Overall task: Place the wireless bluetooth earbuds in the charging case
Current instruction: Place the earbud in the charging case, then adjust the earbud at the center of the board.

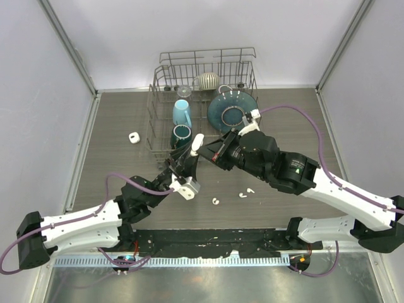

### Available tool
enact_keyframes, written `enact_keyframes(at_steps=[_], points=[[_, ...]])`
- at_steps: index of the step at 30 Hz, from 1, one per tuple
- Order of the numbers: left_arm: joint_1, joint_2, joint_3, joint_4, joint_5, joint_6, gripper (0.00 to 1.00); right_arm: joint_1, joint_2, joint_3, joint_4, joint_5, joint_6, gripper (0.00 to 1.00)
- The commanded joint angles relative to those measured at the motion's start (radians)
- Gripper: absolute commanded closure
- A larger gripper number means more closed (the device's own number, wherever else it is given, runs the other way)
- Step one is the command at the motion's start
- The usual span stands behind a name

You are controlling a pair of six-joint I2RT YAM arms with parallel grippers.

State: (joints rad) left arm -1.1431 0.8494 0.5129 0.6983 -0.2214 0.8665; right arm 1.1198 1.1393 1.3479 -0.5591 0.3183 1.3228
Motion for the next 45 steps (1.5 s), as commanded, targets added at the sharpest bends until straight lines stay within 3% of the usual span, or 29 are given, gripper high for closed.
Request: enact_keyframes(at_steps=[1,3,7,11,14,20,23,27,31,36,42,45], points=[[-0.009,-0.03,0.013,0.084,0.068,-0.037,1.0,0.005,-0.027,-0.078,0.174,-0.018,-0.025,0.96],[-0.009,-0.035,0.012,0.084,0.067,-0.052,1.0,0.005,-0.044,-0.108,0.202,-0.002,-0.027,0.82],[-0.009,-0.045,0.013,0.07,0.059,-0.095,1.0,0.005,-0.091,-0.115,0.212,0.044,-0.092,0.68],[-0.009,-0.058,0.006,0.081,0.047,-0.167,1.0,0.005,-0.142,-0.115,0.225,0.091,-0.151,0.41],[-0.009,-0.067,-0.002,0.087,0.039,-0.198,1.0,0.006,-0.168,-0.118,0.246,0.099,-0.19,0.36],[-0.007,-0.117,-0.022,0.102,-0.007,-0.299,1.0,0.005,-0.246,-0.179,0.323,0.094,-0.332,0.34],[0.003,-0.192,-0.027,0.078,-0.039,-0.395,1.0,0.005,-0.32,-0.222,0.306,0.131,-0.486,0.35],[0.049,-0.33,0.002,-0.145,0.043,-0.523,1.0,0.005,-0.414,-0.297,0.234,0.189,-0.782,0.36],[0.072,-0.456,0.036,-0.327,0.108,-0.626,1.0,0.005,-0.409,-0.358,0.121,0.079,-0.947,0.4],[0.072,-0.515,0.078,-0.558,0.2,-0.684,1.0,0.005,-0.351,-0.409,0.059,0.007,-0.964,0.41],[0.074,-0.527,0.026,-0.598,0.192,-0.751,1.0,-0.012,-0.211,-0.529,0.067,-0.111,-0.895,0.43],[0.074,-0.513,0.009,-0.635,0.218,-0.777,1.0,-0.012,-0.162,-0.602,0.149,-0.182,-0.844,0.45]])
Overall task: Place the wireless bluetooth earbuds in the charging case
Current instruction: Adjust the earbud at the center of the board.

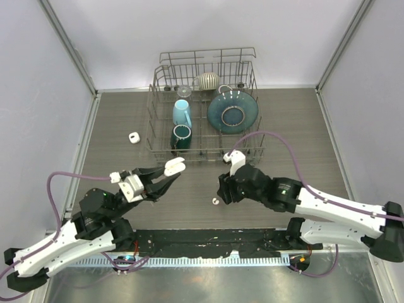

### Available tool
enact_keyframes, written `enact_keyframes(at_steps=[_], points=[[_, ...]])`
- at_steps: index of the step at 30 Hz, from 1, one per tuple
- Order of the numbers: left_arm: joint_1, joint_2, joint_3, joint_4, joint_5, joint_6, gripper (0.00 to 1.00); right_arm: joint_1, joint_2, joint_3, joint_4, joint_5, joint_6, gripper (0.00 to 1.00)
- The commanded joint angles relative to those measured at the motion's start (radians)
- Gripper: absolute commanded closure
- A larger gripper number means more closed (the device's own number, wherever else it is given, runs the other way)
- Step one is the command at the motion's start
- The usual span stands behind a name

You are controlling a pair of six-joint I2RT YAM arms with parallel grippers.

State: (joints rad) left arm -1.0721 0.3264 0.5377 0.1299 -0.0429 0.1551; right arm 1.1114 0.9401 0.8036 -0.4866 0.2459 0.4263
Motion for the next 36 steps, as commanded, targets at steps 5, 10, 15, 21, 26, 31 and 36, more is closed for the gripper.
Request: enact_keyframes(at_steps=[5,10,15,21,26,31,36], points=[[0.004,-0.029,-0.096,-0.009,0.022,-0.117,1.0,-0.004,0.12,-0.142,0.203,-0.175,0.054,0.49],[0.004,-0.055,-0.087,-0.038,-0.005,-0.106,1.0,-0.004,0.259,-0.135,0.304,-0.204,0.037,0.53],[0.006,-0.064,-0.073,-0.073,-0.015,-0.097,1.0,-0.004,0.359,-0.089,0.321,-0.198,0.011,0.59],[0.006,-0.059,-0.074,-0.067,-0.012,-0.094,1.0,-0.004,0.443,-0.073,0.321,-0.149,0.035,0.63],[0.004,-0.044,-0.071,-0.058,-0.011,-0.088,1.0,-0.004,0.479,-0.057,0.277,-0.045,0.049,0.61],[0.005,-0.04,-0.071,-0.052,-0.011,-0.083,1.0,-0.004,0.512,-0.055,0.272,-0.02,0.063,0.57],[0.005,-0.039,-0.07,-0.056,-0.012,-0.083,1.0,-0.008,0.536,-0.063,0.255,0.007,0.112,0.68]])
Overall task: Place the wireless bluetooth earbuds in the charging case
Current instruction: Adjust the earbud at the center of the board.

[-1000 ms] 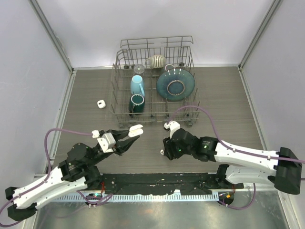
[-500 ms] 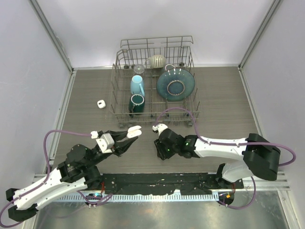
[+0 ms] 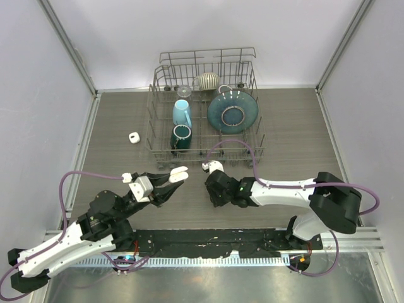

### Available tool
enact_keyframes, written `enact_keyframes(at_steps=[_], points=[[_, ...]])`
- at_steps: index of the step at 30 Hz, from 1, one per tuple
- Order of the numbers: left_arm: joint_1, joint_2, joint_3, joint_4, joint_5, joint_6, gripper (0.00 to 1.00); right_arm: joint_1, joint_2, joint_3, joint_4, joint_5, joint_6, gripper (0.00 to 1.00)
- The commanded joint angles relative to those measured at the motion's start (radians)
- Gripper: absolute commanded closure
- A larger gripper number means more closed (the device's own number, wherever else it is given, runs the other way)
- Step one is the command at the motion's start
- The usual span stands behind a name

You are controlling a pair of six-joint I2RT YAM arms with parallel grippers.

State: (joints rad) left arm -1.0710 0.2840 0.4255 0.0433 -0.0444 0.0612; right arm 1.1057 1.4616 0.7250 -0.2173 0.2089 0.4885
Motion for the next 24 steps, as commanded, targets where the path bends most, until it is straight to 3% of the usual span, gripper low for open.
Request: enact_keyframes(at_steps=[1,7,14,20,24], points=[[0.003,0.003,0.042,0.027,-0.011,0.008,1.0,-0.004,0.011,0.011,-0.014,0.049,0.058,0.69],[0.003,-0.006,0.044,0.02,-0.028,0.009,1.0,-0.039,-0.035,-0.028,-0.039,0.069,0.127,0.77],[0.003,-0.006,0.041,0.021,-0.035,0.005,1.0,-0.124,-0.16,-0.163,-0.044,0.047,0.209,0.8],[0.003,0.009,0.033,0.041,-0.038,0.003,1.0,-0.173,-0.26,-0.219,-0.028,0.009,0.257,0.78],[0.003,0.023,0.038,0.046,-0.037,0.005,1.0,-0.173,-0.326,-0.21,-0.008,0.003,0.256,0.71]])
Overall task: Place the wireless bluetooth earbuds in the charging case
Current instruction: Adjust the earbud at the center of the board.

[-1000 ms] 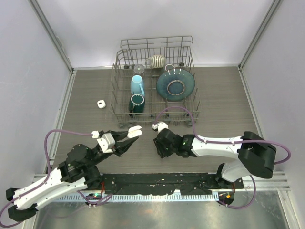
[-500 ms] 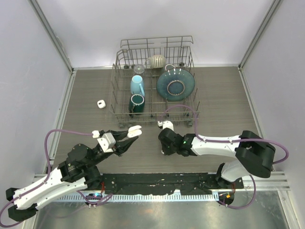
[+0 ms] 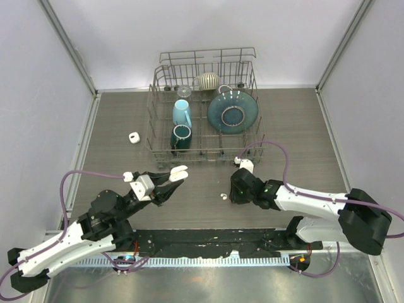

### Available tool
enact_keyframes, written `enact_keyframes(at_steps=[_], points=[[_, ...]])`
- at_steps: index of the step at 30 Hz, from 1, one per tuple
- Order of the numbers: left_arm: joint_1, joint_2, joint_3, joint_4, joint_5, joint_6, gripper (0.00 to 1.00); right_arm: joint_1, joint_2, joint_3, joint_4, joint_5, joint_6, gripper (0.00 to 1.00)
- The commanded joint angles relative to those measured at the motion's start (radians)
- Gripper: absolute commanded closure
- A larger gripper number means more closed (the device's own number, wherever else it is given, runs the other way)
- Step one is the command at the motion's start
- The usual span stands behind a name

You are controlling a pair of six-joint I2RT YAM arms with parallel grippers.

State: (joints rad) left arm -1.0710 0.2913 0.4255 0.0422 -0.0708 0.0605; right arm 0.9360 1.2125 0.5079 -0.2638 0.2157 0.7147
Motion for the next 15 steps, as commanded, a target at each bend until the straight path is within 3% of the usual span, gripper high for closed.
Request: enact_keyframes(at_steps=[1,5,15], points=[[0.003,0.017,0.038,0.047,-0.011,0.005,1.0,-0.006,-0.088,0.012,0.046,-0.004,0.026,0.69],[0.003,0.014,0.038,0.045,-0.011,0.004,1.0,-0.028,-0.09,0.047,0.074,-0.042,-0.006,0.65],[0.003,-0.003,0.045,0.03,-0.017,0.004,1.0,-0.088,0.053,0.044,0.147,-0.157,-0.037,0.68]])
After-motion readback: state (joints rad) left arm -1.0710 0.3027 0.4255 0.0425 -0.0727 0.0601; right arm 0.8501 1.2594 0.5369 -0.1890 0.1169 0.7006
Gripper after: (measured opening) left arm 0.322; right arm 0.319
